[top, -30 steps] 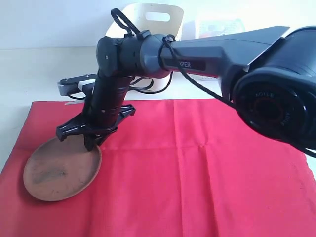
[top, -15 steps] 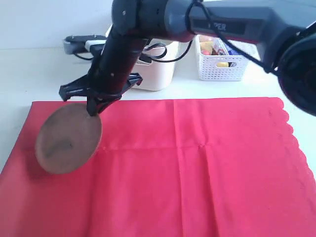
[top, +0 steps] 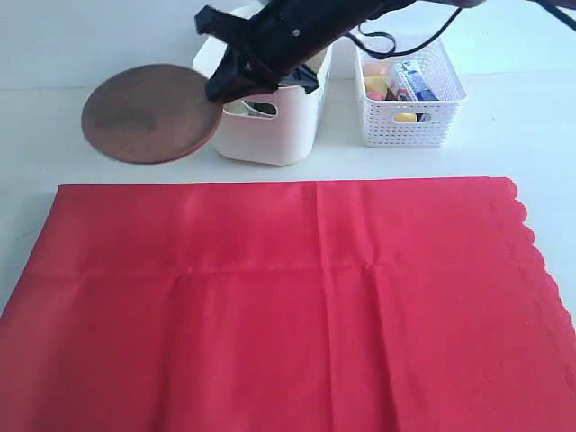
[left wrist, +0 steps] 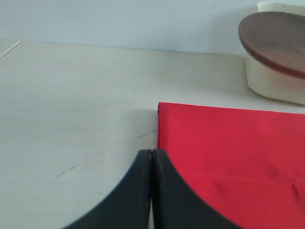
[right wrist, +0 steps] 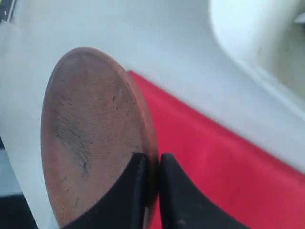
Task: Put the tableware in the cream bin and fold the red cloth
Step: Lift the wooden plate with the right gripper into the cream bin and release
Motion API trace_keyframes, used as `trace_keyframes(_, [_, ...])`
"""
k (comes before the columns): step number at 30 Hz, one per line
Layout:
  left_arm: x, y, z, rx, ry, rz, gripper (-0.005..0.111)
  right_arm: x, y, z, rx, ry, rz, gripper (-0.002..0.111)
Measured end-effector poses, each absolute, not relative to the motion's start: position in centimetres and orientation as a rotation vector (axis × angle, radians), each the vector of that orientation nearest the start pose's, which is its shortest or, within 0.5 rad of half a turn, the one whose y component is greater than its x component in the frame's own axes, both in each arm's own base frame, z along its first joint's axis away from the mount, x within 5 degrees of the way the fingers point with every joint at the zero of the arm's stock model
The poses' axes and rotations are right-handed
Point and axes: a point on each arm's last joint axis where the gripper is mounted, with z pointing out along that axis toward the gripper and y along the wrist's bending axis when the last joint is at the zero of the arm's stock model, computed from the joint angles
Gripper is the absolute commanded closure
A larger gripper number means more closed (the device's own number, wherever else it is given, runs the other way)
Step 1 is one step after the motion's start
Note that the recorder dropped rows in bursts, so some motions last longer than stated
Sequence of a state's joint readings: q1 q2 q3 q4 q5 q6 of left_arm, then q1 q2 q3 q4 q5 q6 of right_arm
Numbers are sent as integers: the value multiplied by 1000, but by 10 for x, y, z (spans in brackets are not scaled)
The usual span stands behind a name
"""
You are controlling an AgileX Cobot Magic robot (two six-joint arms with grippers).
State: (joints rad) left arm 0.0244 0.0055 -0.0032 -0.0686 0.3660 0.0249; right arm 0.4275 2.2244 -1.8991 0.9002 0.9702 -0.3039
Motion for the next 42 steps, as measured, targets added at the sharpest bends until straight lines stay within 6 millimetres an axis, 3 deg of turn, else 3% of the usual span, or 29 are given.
trace_keyframes(5, [53,-1,181,-42,1851,-33,105,449,219,237,-225,2469,1259,108])
trace_keyframes(11, [53,-1,181,-42,1851,-33,105,478,179,241,24,2348,1184,108])
trace_keyframes(14, [53,-1,181,-42,1851,-33,105,486,169,242,120,2300,1140,108])
trace_keyframes(19, [53,-1,181,-42,1851,-33,105,494,163,244,195,2236,1087,108])
trace_keyframes(22, [53,-1,181,-42,1851,-33,105,496,162,243,212,2222,1066,102])
trace_keyframes(33, [53,-1,181,-42,1851,-33,105,502,160,223,283,2266,1032,53])
trace_keyframes(42, [53,-1,181,-42,1851,-33,105,501,160,222,283,2280,1042,50])
